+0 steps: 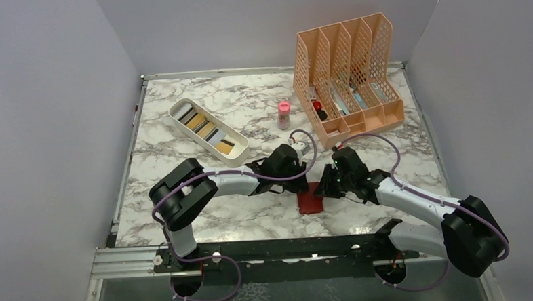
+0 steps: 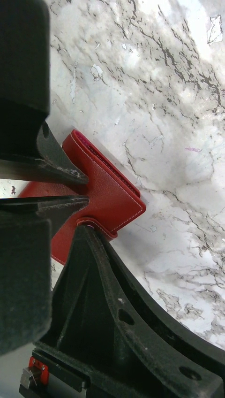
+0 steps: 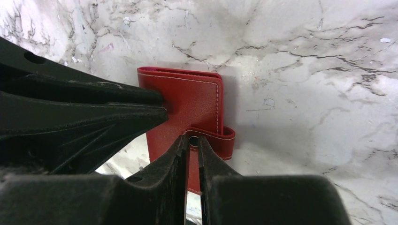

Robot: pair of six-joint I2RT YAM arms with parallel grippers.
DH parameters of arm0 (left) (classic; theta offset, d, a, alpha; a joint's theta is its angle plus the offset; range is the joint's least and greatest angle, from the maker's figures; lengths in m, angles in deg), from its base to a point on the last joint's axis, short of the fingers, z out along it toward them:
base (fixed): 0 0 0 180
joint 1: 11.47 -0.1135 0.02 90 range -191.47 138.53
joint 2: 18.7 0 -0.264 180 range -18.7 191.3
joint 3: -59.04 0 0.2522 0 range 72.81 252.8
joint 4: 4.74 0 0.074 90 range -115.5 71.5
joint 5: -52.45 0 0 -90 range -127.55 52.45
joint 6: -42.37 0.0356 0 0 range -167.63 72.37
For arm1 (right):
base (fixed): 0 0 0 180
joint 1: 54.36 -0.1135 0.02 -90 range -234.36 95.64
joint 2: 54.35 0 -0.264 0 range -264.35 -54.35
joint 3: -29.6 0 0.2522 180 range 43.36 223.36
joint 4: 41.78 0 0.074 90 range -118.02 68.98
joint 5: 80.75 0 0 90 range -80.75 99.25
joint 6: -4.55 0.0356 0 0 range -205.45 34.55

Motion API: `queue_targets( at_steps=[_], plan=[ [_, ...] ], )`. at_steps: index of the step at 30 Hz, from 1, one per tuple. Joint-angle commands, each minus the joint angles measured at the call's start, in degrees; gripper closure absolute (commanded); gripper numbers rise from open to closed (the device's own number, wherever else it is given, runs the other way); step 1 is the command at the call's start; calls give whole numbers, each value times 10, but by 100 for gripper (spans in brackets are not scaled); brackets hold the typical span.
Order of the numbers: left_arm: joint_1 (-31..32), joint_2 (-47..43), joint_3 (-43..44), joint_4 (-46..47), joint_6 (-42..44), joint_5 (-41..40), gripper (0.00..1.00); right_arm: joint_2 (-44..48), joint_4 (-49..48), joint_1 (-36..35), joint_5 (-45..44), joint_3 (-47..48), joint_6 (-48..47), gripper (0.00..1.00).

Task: Put the credit cards into the card holder
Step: Close the card holder at the center of the board.

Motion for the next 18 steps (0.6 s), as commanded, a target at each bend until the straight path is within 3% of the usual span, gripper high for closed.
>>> queue_targets(
  at_steps=[1,18],
  plan=[
    [1,20,-14,-3,-1,-5,81,1,4,-2,36,-4,-13,83],
    [0,9,-23,-3,-15,-18,80,17,34,-2,27,8,-26,84]
  ],
)
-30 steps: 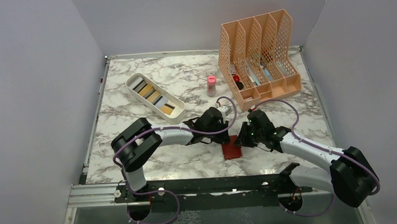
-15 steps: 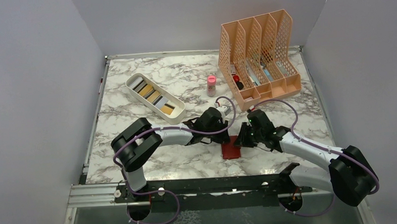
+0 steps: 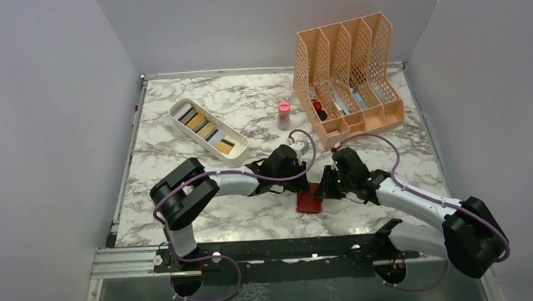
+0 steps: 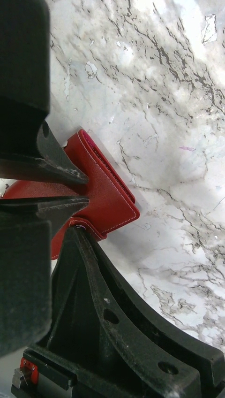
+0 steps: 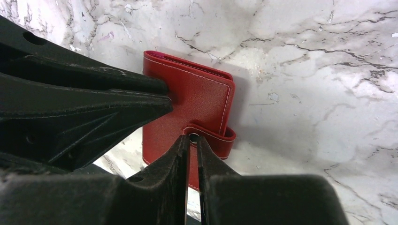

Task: Put the credit cards into the card holder
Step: Close the card holder at the center of the board.

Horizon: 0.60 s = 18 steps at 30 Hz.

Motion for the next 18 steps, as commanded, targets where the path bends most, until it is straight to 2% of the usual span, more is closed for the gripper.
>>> queue_targets(
  at_steps=[1,7,12,18],
  plan=[
    [1,-7,-10,-46,-3,-21,78,18,30,-2,3,10,-4,84],
    [2,-101,-29,-96,-11,-59,53,30,44,-2,-17,10,1,83],
    [4,-120,-61,-113,-25,-50,51,22,25,-2,-5,7,1,82],
    [8,-115,-97,-51,-39,-34,47,22,33,-2,-13,21,-3,82]
  ],
)
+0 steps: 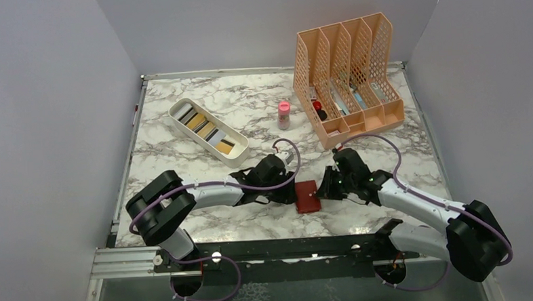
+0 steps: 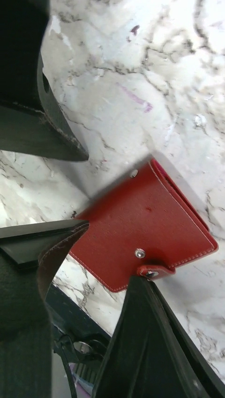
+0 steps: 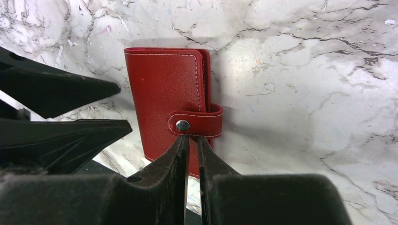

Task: Put the credit cards into the card holder
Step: Close the card holder at the center of the board.

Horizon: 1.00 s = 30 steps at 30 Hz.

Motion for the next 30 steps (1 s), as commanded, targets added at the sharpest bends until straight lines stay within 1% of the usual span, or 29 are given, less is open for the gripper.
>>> queue_targets(
  at_steps=[1,3,7,12,16,20,22,25,30],
  plan=[
    [3,5,-17,47,-14,14,47,5,12,-2,-18,26,-4,82],
    [3,14,-15,58,-19,17,46,12,25,-2,-38,36,-6,81],
    [3,30,-19,72,-28,12,41,19,44,-2,-70,49,-11,75],
    [3,57,-1,51,-21,4,41,6,40,-2,-81,55,-11,70],
    [3,66,6,39,-16,-5,50,-7,36,-2,-68,58,-14,65],
    [3,65,5,35,-16,-11,54,-12,25,-2,-45,58,-16,64],
    [3,63,4,36,-17,-12,57,-10,26,-2,-51,58,-13,64],
    [3,61,-1,49,-21,-7,64,-15,33,-3,-59,62,-17,65],
    [3,67,0,58,-24,4,66,-30,11,-4,-35,55,-16,70]
  ],
)
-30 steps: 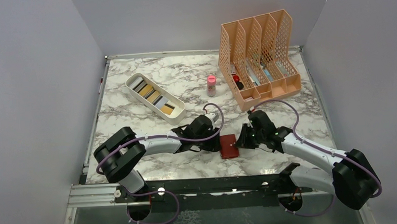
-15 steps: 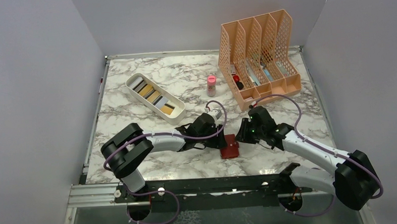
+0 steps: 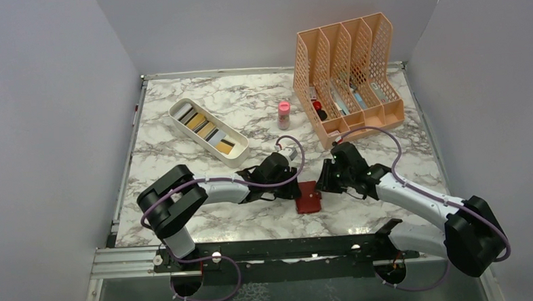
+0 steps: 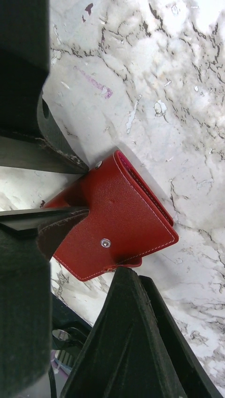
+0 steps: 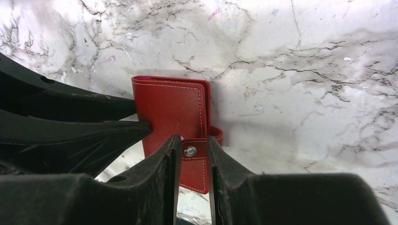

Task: Put the credit cards into the card holder
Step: Close the card holder at the center of the board.

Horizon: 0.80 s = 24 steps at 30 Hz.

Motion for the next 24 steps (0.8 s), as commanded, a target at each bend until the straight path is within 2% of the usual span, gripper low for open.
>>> queue_targets(
  at_steps=[1,5,24],
  plan=[
    [3,15,-6,-4,0,4,66,-11,-19,-4,28,6,-3,71],
    [3,15,-8,-1,-1,4,74,-18,-28,-4,43,-1,4,71],
    [2,31,-1,-15,-10,-11,78,-8,-79,-5,98,-51,50,75]
  ],
)
